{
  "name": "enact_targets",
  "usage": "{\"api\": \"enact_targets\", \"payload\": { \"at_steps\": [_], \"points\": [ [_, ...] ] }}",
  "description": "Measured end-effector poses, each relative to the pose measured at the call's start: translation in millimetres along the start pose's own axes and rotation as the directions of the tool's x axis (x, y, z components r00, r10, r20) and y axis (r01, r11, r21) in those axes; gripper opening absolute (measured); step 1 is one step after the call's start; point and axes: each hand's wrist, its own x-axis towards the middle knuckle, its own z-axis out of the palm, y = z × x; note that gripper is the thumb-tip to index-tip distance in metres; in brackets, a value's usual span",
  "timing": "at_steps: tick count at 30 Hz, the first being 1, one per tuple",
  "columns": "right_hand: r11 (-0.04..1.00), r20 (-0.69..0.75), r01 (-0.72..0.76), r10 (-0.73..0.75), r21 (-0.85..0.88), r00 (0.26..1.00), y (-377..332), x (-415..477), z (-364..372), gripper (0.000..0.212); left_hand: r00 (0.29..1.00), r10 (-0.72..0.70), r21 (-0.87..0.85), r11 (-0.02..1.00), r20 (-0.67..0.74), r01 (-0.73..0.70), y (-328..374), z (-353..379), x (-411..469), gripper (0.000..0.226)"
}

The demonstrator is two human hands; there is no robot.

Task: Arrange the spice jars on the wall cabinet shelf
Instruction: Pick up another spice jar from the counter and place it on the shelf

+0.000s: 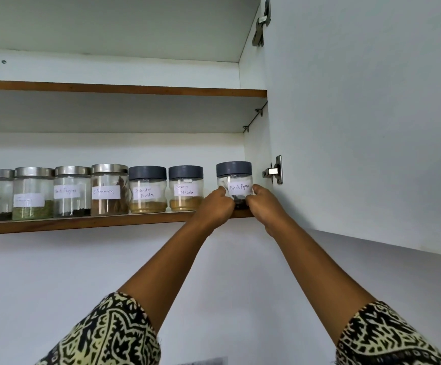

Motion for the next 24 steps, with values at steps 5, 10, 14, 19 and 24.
{"api": "enact_targets", "payload": {
  "at_steps": [5, 10, 14, 19, 24],
  "points": [
    [0.826, 0.030, 0.263, -0.287, -0.498, 0.957, 21, -19, 8, 0.054, 0.962, 0.274, 0.573, 0.789, -0.010, -0.219, -23, 19, -14, 0.060],
    [0.674, 0.125, 0.238, -0.212, -0.699, 0.969, 34, -19, 13, 0.059, 0.970, 0.239, 0.698, 0.686, 0.054, -0.208, -40, 30, -9, 0.057],
    [0.624, 0.155, 0.230, -0.173, -0.747, 0.973, 34, -14, 13, 0.058, 0.973, 0.224, 0.694, 0.691, 0.058, -0.201, -41, 31, -1, 0.057],
    [0.614, 0.158, 0.223, -0.159, -0.757, 0.974, 26, -16, 11, 0.056, 0.975, 0.211, 0.686, 0.701, 0.062, -0.195, -34, 26, 1, 0.055],
    [0.638, 0.082, 0.274, -0.314, -0.720, 0.946, 10, -45, 9, 0.052, 0.925, 0.380, 0.676, 0.687, -0.019, -0.268, -33, -2, -31, 0.048]
  ]
}}
